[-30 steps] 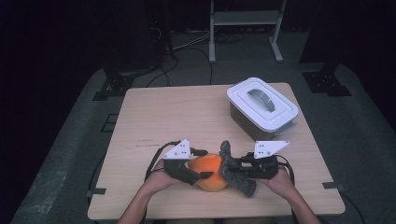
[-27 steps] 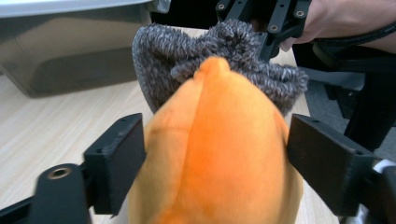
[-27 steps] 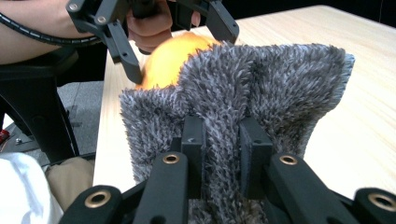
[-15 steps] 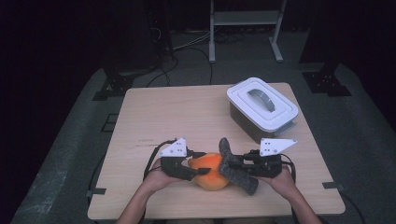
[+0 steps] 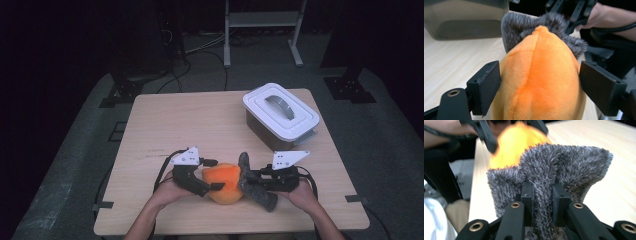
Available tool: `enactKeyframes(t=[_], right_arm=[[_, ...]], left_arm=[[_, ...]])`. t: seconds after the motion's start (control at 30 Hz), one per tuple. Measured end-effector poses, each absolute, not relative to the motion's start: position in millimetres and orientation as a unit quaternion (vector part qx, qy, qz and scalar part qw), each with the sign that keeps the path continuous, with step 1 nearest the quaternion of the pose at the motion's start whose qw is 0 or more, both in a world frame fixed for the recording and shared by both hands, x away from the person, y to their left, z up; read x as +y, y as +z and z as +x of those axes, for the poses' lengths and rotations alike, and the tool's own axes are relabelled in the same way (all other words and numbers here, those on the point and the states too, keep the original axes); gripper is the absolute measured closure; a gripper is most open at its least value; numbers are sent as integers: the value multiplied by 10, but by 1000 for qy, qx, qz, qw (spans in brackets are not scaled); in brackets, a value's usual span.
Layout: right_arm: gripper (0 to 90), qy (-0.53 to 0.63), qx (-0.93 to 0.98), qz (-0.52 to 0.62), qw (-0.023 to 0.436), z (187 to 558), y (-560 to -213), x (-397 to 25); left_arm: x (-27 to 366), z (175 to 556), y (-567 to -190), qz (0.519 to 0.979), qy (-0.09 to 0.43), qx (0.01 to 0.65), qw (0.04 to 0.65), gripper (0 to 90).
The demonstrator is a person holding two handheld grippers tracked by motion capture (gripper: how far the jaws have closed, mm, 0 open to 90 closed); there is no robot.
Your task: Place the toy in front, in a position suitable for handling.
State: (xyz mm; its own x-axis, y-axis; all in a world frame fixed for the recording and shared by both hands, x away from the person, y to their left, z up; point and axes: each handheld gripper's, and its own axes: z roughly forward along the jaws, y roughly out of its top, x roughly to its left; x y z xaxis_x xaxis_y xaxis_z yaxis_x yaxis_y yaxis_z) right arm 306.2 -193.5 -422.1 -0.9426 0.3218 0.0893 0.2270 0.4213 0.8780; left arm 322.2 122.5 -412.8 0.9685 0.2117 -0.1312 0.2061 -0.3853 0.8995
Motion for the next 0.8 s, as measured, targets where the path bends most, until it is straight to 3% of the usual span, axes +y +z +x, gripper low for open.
enactKeyframes(t=[0.13,0.27,0.5,0.67,0.73,0.8], right_arm=[[741,515,840,163,48,3060,-4185,-1944],[742,560,811,160,57,3019,-4048,-1983],[736,567,807,148,72,2971,-4000,-1891],[737,553,815,160,63,2992,-4070,-1913],[737,550,817,163,59,2993,-4092,-1921],[737,545,820,164,59,3008,-4105,-1930]], left_arm=[[1239,3188,-4074,834,23,114,540,378],[1199,3145,-3994,837,54,101,535,418],[1083,3097,-4006,845,55,87,525,378],[1078,3121,-4015,847,42,99,521,217],[1096,3125,-4021,846,41,103,522,225],[1106,3118,-4022,845,45,101,523,291]])
